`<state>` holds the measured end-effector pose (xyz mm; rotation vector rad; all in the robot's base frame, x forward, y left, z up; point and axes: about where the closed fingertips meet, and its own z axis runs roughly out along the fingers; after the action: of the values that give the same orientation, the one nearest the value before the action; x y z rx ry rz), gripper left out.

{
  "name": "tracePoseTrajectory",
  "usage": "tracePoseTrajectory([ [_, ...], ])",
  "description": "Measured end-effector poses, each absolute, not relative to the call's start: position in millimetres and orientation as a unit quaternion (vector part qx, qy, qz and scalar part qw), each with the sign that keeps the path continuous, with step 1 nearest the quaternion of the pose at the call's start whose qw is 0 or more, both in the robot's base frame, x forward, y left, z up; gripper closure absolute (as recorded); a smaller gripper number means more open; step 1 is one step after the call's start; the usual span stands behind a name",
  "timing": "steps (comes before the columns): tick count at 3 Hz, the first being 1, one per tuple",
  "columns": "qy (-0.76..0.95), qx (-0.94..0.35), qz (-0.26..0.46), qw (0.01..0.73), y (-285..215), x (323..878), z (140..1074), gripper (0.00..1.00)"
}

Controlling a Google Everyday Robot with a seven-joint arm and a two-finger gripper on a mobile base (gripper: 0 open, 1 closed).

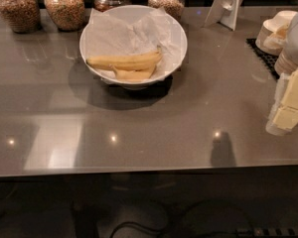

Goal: Pick banana from white bowl

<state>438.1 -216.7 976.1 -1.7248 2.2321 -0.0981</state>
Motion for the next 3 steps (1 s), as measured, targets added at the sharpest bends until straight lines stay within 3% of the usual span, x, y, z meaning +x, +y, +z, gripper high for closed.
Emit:
tracePoseTrajectory([
  [1, 0.781, -0.603, -0.034, 0.159, -216.6, 438.2, 976.1, 0.00],
  [3, 0.732, -0.629, -0.041, 0.256, -174.8, 506.2, 988.1, 0.00],
])
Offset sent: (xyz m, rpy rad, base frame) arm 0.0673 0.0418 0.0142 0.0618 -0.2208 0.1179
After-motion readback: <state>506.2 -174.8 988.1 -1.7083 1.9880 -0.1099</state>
